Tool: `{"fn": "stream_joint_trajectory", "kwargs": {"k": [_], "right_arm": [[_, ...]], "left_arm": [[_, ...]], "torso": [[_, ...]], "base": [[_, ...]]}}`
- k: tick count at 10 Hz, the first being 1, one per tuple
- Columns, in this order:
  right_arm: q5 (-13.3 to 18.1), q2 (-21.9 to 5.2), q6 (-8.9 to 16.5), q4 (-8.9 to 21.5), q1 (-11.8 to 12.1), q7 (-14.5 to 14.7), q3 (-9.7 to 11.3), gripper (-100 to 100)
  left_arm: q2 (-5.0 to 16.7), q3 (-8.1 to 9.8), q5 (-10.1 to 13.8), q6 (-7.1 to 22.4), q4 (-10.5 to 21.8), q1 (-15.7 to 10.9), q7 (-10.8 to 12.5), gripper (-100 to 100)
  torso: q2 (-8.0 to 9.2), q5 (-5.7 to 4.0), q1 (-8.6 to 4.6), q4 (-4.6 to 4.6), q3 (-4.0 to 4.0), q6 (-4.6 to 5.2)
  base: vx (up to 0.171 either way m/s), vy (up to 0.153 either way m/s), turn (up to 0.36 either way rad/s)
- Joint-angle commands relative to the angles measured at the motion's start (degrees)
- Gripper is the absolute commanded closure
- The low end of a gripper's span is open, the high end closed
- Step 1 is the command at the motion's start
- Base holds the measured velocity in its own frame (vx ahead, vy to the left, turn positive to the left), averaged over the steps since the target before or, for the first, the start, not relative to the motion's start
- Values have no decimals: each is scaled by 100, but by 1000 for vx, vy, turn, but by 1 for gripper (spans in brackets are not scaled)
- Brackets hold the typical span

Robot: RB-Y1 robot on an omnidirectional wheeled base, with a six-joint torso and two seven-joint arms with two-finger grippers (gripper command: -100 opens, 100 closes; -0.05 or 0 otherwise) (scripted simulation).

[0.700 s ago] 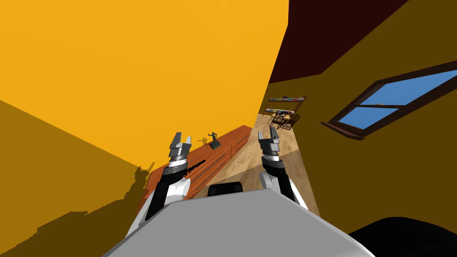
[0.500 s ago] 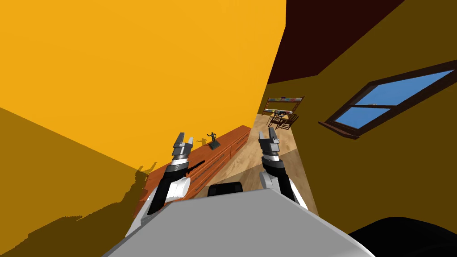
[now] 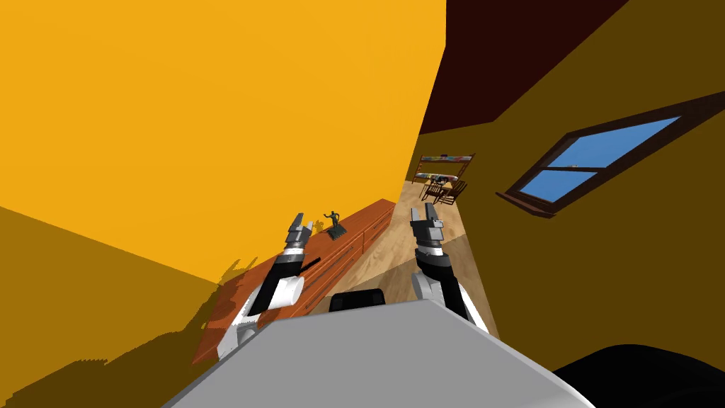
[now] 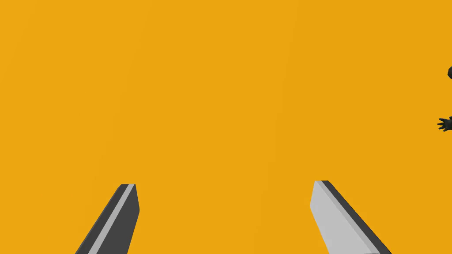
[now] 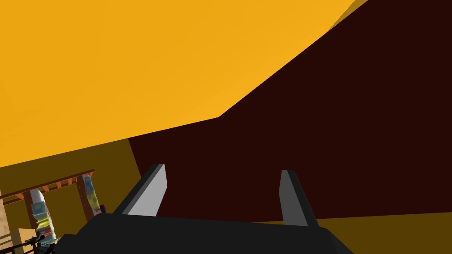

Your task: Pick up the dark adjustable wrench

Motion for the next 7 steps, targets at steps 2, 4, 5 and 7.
{"fn": "stream_joint_trajectory", "kwargs": {"k": [2,4,5,7], "right_arm": [[0,0,0,0,0,0,0,0],[0,0,0,0,0,0,0,0],[0,0,0,0,0,0,0,0],[0,0,0,0,0,0,0,0]], "left_arm": [[91,-12,109,269,399,-200,55,-100],[159,-11,193,473,614,-325,100,-100],[228,-11,284,688,820,-453,146,-100],[300,-12,381,889,1086,-585,191,-100]], "torso": [[3,1,4,0,1,-2],[2,0,1,1,1,0],[4,1,4,1,2,-2],[6,1,6,1,3,-2]], "base": [[23,-23,-30],[24,-33,-47],[23,-25,-47],[23,-19,-35]]}}
